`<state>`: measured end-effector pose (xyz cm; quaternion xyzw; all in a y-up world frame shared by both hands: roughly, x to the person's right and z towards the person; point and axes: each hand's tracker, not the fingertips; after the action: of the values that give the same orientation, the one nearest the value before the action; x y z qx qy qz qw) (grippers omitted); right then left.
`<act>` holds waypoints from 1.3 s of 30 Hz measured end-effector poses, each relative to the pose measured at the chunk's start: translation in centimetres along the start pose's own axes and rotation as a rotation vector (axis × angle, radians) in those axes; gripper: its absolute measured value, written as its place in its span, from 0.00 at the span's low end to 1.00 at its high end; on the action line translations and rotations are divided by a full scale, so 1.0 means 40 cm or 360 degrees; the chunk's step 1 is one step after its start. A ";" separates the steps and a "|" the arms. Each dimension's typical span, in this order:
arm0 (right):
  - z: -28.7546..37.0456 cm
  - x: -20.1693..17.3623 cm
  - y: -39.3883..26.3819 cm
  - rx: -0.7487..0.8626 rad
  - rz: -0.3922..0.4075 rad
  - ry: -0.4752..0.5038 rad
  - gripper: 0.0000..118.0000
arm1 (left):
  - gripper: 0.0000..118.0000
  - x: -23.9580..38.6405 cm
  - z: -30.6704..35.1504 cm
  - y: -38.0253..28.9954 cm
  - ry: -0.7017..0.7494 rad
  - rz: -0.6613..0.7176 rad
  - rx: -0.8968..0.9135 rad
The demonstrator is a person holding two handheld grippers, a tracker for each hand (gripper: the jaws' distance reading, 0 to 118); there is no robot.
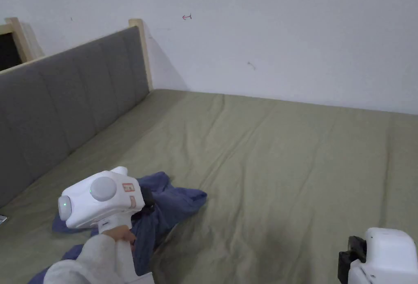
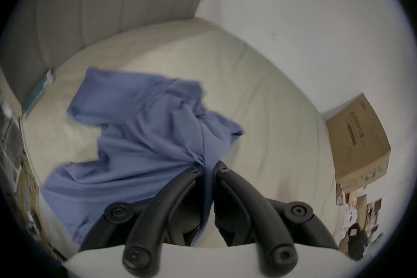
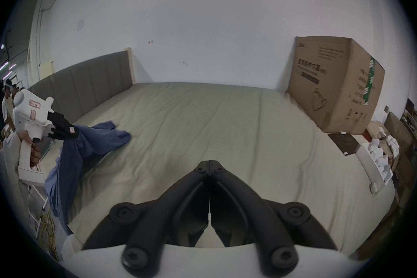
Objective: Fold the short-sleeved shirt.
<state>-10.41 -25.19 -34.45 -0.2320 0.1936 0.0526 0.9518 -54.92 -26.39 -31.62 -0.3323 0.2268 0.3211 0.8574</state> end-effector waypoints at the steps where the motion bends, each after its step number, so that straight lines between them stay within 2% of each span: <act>1: 0.010 0.016 0.007 0.0018 -0.0022 -0.0014 0.00 | 0.06 0.039 0.012 0.008 0.0007 -0.0066 0.0007; 8: 0.103 0.156 0.062 0.0184 -0.0139 -0.0233 0.00 | 0.06 0.385 0.101 -0.037 -0.0392 -0.0359 0.0053; 10: 0.140 0.205 0.075 0.0227 -0.0185 -0.0299 0.00 | 0.06 0.510 0.125 -0.096 -0.0565 -0.0510 0.0020; 14: 0.209 0.292 0.087 0.0296 -0.0192 -0.0477 0.00 | 0.06 0.711 0.165 -0.228 -0.0864 -0.0715 -0.0032; 17: 0.257 0.353 0.076 0.0325 -0.0219 -0.0598 0.00 | 0.06 0.808 0.164 -0.384 -0.1045 -0.0772 -0.0222; 18: 0.268 0.373 0.069 0.0322 -0.0238 -0.0623 0.00 | 0.06 0.830 0.157 -0.448 -0.1126 -0.0862 -0.0300; 20: 0.278 0.408 0.051 0.0291 -0.0267 -0.0660 0.00 | 0.06 0.860 0.133 -0.570 -0.1077 -0.0964 -0.0417; 21: 0.280 0.423 0.036 0.0279 -0.0279 -0.0684 0.00 | 0.06 0.871 0.109 -0.634 -0.1020 -0.1090 -0.0438; 23: 0.276 0.447 0.006 0.0212 -0.0295 -0.0731 0.00 | 0.06 0.868 0.036 -0.743 -0.0887 -0.1173 -0.0571; 25: 0.268 0.464 -0.028 0.0142 -0.0323 -0.0737 0.00 | 0.06 0.845 -0.033 -0.817 -0.0854 -0.1071 -0.0778; 26: 0.264 0.471 -0.047 0.0105 -0.0345 -0.0739 0.00 | 0.06 0.834 -0.058 -0.851 -0.0817 -0.1108 -0.0824; 29: 0.243 0.484 -0.091 0.0017 -0.0362 -0.0740 0.00 | 0.06 0.818 -0.084 -0.916 -0.0658 -0.1342 -0.0749; 31: 0.230 0.488 -0.105 -0.0019 -0.0364 -0.0733 0.00 | 0.07 0.808 -0.079 -0.905 -0.0686 -0.1324 -0.0734; 32: 0.224 0.486 -0.108 -0.0030 -0.0371 -0.0731 0.00 | 0.09 0.809 -0.082 -0.895 -0.0698 -0.1293 -0.0740; 35: 0.213 0.480 -0.107 -0.0045 -0.0379 -0.0701 0.00 | 0.30 0.813 -0.078 -0.860 -0.0717 -0.1255 -0.0768; 37: 0.209 0.468 -0.100 -0.0047 -0.0353 -0.0673 0.00 | 0.56 0.815 -0.056 -0.836 -0.0726 -0.1256 -0.0731; 38: 0.208 0.460 -0.097 -0.0044 -0.0335 -0.0667 0.00 | 0.63 0.811 -0.034 -0.810 -0.0747 -0.1241 -0.0668; 39: 0.207 0.452 -0.093 -0.0044 -0.0325 -0.0658 0.00 | 0.63 0.811 -0.016 -0.786 -0.0765 -0.1237 -0.0604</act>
<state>9.76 -24.50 -33.22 -0.2476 -0.0308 0.0049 0.9684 -10.57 -31.93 -38.25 -0.4592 -0.1806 0.0807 0.8660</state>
